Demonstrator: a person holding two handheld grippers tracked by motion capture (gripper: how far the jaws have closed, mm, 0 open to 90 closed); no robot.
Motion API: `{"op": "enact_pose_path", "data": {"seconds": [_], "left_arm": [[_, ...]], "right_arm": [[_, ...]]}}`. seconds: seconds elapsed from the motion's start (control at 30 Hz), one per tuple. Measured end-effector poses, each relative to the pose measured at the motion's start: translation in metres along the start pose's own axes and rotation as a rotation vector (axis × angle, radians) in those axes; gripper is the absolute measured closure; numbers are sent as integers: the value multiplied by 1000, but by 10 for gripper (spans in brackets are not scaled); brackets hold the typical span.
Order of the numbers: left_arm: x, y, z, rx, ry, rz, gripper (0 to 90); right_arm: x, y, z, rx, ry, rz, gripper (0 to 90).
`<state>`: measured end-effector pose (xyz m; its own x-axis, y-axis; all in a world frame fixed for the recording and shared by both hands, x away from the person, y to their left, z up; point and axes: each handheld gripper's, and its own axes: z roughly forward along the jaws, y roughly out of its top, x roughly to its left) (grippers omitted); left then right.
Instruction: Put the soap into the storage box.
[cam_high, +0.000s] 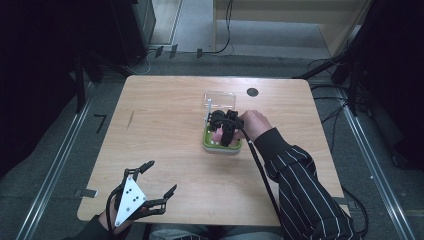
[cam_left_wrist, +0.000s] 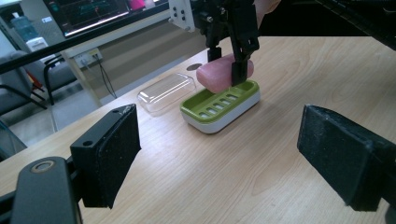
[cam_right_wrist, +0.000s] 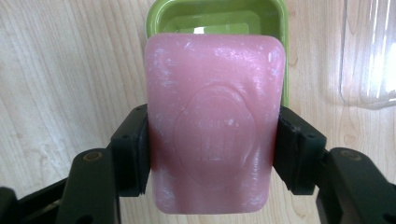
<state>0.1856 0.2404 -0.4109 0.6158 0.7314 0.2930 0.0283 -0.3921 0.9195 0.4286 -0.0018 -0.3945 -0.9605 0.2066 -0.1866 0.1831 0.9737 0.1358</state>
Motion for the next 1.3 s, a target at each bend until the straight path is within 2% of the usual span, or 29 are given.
{"op": "enact_pose_path", "data": {"seconds": [0.23,0.37,0.47,0.7,1.2,1.3], "left_arm": [[0,0,0,0,2,-1,137],[0,0,0,1,2,-1,137],[0,0,0,0,3,-1,137],[1,-1,-1,0,6,-3,137],[0,-3,-9,5,32,-14,137],[0,-3,-9,6,35,-15,137]], "right_arm": [[-3,3,6,-20,17,-20,387],[-5,4,10,-22,15,-48,387],[-6,4,13,-27,8,-51,387],[-13,1,23,-31,35,-60,387],[-19,2,38,-13,31,-91,387],[-20,3,41,-9,42,-98,387]]}}
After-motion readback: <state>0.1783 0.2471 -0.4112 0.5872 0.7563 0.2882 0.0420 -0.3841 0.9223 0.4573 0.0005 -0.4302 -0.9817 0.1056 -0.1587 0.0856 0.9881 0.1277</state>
